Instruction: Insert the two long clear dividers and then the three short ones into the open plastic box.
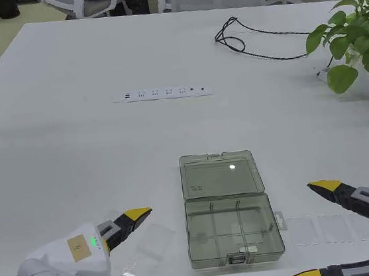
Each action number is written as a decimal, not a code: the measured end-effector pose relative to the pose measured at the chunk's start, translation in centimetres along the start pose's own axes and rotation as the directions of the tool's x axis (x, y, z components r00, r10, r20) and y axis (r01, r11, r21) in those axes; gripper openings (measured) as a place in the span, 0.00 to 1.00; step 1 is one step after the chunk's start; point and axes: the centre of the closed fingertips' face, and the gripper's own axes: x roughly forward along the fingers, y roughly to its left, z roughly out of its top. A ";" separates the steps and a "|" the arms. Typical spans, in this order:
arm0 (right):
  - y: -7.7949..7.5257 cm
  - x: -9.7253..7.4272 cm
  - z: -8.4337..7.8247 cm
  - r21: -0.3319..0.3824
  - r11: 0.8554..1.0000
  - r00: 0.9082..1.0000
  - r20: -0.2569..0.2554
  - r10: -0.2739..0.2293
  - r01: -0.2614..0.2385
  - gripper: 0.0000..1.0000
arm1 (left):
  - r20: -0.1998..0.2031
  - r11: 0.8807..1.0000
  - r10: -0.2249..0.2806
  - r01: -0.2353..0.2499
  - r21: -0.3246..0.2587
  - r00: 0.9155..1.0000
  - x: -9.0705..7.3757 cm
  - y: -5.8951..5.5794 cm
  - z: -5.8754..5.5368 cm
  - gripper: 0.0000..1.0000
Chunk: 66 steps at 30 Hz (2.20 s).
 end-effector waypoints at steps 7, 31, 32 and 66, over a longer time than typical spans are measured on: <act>-0.1 0.1 0.0 -0.003 1.000 1.000 -0.001 0.003 -0.003 0.99 | 0.001 1.000 0.002 -0.002 -0.003 1.000 0.0 0.1 0.0 1.00; -0.1 0.2 -0.3 0.004 1.000 1.000 -0.006 0.004 -0.004 0.99 | -0.006 1.000 -0.009 0.009 -0.007 1.000 0.2 -0.1 -0.3 0.99; -0.1 0.2 -0.3 0.007 1.000 1.000 -0.007 0.004 -0.003 0.99 | -0.007 1.000 -0.008 0.008 -0.008 1.000 0.3 0.0 -0.3 0.99; -0.5 0.5 -0.5 0.022 1.000 1.000 0.001 -0.001 0.001 0.99 | -0.023 1.000 -0.022 0.022 -0.008 0.999 0.8 0.2 -0.4 0.98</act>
